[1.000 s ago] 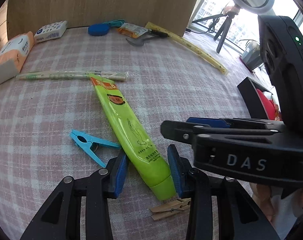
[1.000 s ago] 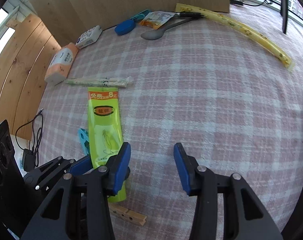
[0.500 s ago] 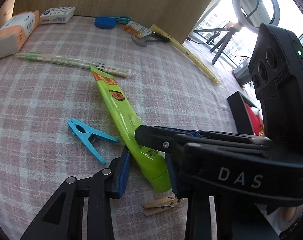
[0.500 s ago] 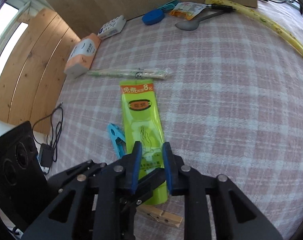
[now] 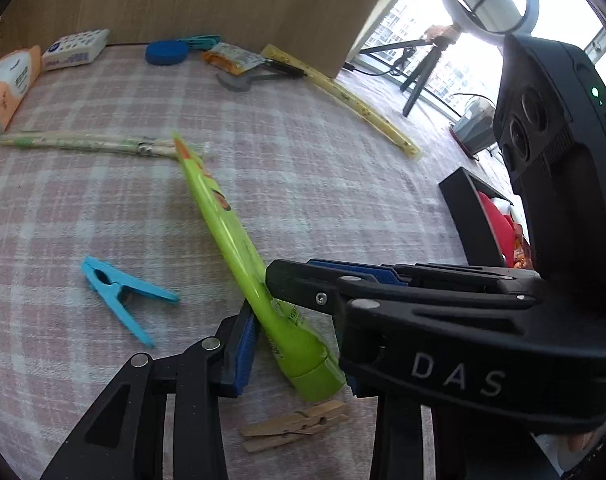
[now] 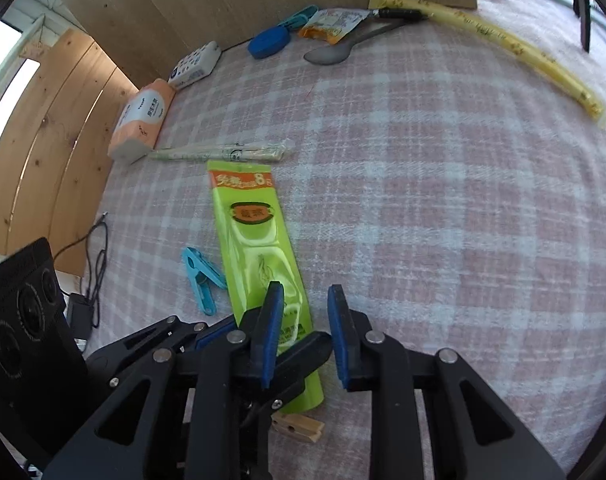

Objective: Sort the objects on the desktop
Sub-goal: 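Close left tool on the green tube while right tool grips the green packet, then carry both green items into the black tray and open both tools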

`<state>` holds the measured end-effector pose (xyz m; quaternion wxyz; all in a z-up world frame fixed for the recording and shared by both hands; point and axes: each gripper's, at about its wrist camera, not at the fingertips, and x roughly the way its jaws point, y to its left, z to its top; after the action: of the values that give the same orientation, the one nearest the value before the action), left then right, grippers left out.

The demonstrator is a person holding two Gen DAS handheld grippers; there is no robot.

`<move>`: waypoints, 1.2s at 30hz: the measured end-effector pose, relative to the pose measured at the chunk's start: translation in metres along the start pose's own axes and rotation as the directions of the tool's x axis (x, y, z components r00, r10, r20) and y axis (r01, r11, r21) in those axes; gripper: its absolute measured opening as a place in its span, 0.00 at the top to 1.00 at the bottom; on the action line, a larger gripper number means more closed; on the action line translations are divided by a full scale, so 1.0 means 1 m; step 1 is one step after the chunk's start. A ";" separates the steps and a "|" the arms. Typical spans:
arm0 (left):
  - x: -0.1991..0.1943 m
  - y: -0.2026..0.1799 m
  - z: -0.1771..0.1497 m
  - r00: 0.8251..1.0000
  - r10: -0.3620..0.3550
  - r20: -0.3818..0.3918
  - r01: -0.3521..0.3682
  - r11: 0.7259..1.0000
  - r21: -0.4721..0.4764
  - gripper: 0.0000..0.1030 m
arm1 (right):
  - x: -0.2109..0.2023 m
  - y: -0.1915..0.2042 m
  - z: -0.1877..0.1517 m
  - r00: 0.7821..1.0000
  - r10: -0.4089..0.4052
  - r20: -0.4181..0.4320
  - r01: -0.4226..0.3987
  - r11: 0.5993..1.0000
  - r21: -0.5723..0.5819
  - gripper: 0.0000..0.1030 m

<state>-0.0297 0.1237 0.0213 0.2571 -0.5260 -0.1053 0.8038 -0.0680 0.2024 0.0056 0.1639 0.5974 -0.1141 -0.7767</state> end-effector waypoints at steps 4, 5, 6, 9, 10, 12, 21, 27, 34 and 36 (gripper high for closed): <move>-0.003 -0.021 0.003 1.000 -0.013 0.000 0.013 0.999 0.043 0.68 | -0.019 -0.015 -0.004 0.999 -0.010 0.044 0.009 1.000 0.021 0.76; -0.004 -0.027 0.005 1.000 -0.021 0.005 0.021 0.998 0.053 0.68 | -0.027 -0.019 -0.005 0.998 -0.017 0.059 0.015 1.000 0.022 0.76; -0.005 -0.033 0.006 1.000 -0.029 0.005 0.028 0.998 0.064 0.68 | -0.033 -0.023 -0.006 0.997 -0.023 0.070 0.021 0.999 0.025 0.76; -0.006 -0.058 0.012 0.998 -0.054 -0.010 0.055 0.993 0.108 0.69 | -0.057 -0.036 -0.009 0.993 -0.049 0.105 0.044 0.998 0.049 0.76; -0.006 -0.069 0.014 0.998 -0.063 -0.014 0.064 0.990 0.129 0.69 | -0.067 -0.041 -0.011 0.991 -0.061 0.122 0.054 0.997 0.060 0.76; -0.006 -0.094 0.016 0.996 -0.084 -0.021 0.086 0.979 0.182 0.68 | -0.086 -0.054 -0.016 0.984 -0.089 0.155 0.076 0.993 0.089 0.76; 0.018 -0.215 -0.003 0.959 -0.232 -0.162 0.275 0.897 0.347 0.68 | -0.175 -0.136 -0.078 0.937 -0.258 0.235 0.185 0.938 0.292 0.76; 0.031 -0.274 -0.036 0.922 -0.281 -0.266 0.371 0.835 0.407 0.68 | -0.207 -0.178 -0.124 0.915 -0.338 0.221 0.229 0.885 0.406 0.76; 0.040 -0.317 -0.057 0.907 -0.252 -0.338 0.393 0.795 0.461 0.66 | -0.232 -0.205 -0.156 0.901 -0.380 0.210 0.249 0.847 0.470 0.75; 0.039 -0.323 -0.057 0.925 -0.197 -0.324 0.345 0.793 0.502 0.62 | -0.237 -0.207 -0.161 0.889 -0.406 0.214 0.263 0.833 0.487 0.75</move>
<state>0.1073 0.4114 0.1077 0.5219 -0.5075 0.0893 0.6798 0.1180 0.4881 0.0976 -0.1371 0.5008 -0.2050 -0.8297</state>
